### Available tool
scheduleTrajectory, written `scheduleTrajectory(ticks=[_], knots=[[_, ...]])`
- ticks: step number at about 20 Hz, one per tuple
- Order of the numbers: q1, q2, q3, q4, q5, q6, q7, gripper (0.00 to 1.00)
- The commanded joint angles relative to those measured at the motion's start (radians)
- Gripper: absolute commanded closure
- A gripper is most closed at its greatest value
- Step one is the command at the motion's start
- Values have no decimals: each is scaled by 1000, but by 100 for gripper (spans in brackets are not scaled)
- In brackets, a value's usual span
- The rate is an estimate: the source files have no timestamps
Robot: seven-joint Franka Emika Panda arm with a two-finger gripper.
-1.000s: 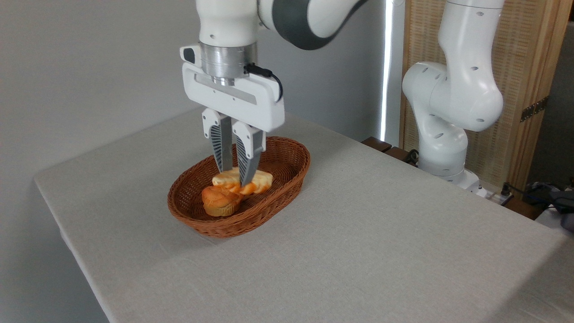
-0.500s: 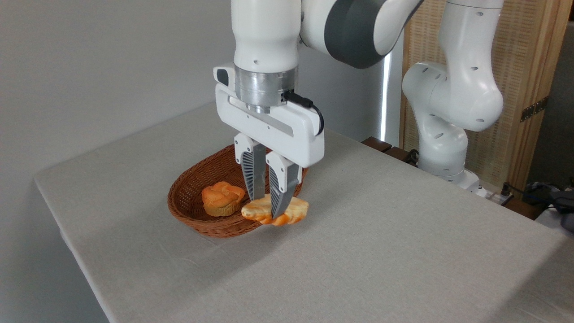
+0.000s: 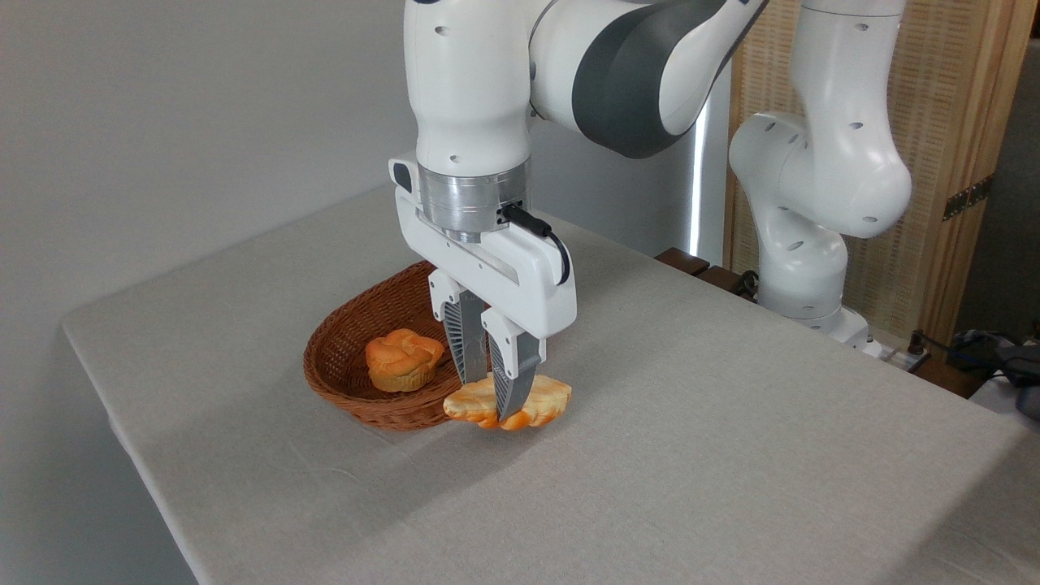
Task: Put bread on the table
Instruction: 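Lower the bread slice onto the table and open the gripper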
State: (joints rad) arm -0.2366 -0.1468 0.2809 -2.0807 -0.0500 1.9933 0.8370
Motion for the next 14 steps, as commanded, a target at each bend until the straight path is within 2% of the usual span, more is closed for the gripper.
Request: scheduleTrajectory(ticks=[1,14], knots=[[-7,7,0,13,15,-7,11,0],[-9,4,-8,14,7,-8,1,0]])
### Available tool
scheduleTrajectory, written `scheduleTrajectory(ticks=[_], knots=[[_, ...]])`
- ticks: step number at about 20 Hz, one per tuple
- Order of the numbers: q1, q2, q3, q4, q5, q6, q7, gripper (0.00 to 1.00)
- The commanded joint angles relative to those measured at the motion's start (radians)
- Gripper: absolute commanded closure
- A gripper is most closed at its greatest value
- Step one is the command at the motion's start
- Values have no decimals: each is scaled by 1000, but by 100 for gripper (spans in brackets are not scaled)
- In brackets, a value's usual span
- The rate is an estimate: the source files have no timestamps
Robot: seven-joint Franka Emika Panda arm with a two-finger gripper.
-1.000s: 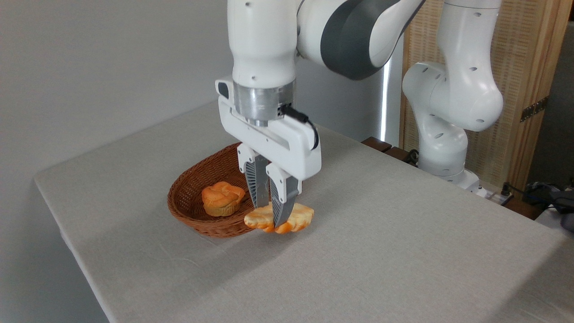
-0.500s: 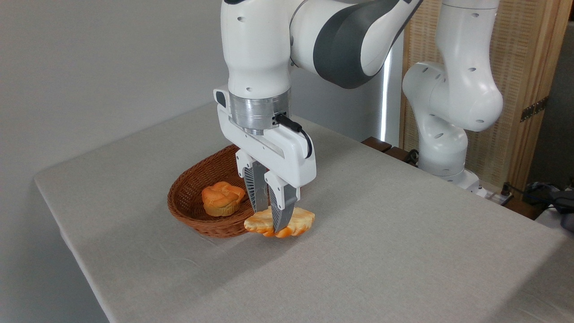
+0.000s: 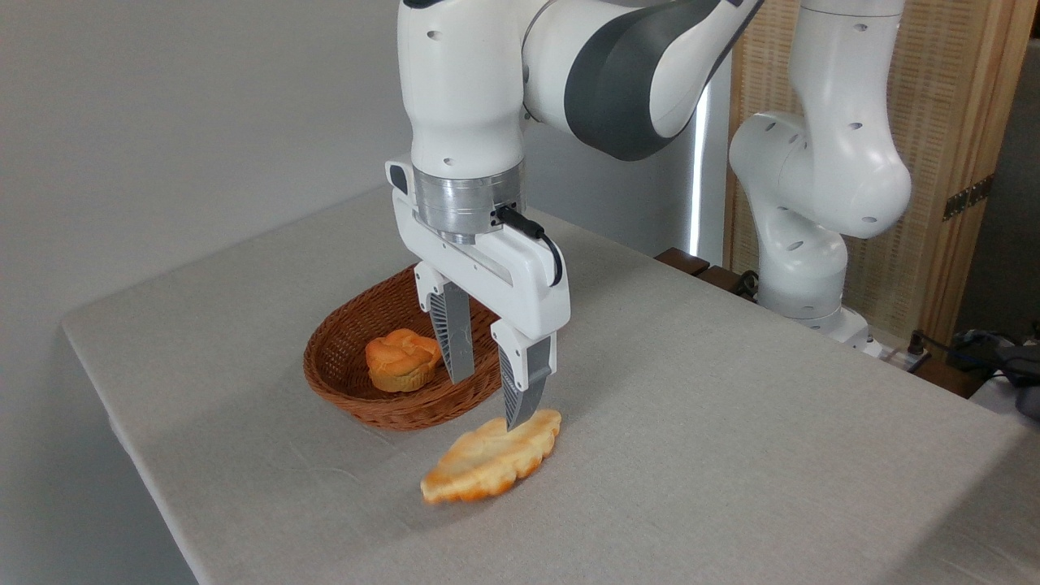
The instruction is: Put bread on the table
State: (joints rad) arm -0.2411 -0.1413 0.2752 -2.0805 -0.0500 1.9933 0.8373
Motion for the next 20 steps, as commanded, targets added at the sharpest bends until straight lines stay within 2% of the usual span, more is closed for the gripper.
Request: scheduleTrajectory(ticks=[1,6,9,13,20], knots=[[-4,-4,-4,16,4,-7,-3,0],[-7,-3,-36,59,4,-7,-84,0],[-7,3,-88,74,16,-7,-179,0],[-9,31,-99,109,16,-7,-253,0],[-7,39,-97,108,53,-18,-256,0]])
